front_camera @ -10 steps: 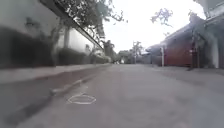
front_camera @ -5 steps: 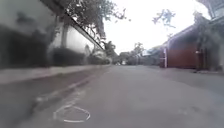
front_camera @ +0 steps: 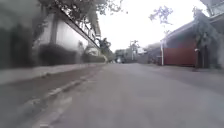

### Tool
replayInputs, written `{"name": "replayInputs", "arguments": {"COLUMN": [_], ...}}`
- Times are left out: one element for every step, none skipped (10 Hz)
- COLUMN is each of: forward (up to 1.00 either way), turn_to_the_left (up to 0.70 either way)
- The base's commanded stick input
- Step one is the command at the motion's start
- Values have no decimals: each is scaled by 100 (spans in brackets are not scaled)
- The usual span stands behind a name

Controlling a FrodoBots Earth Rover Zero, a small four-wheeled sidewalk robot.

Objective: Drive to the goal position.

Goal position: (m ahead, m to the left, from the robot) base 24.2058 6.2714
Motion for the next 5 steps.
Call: {"name": "replayInputs", "arguments": {"forward": [100, 100, 100, 100, 100], "turn_to_the_left": [0, 0, 0, 0, 0]}}
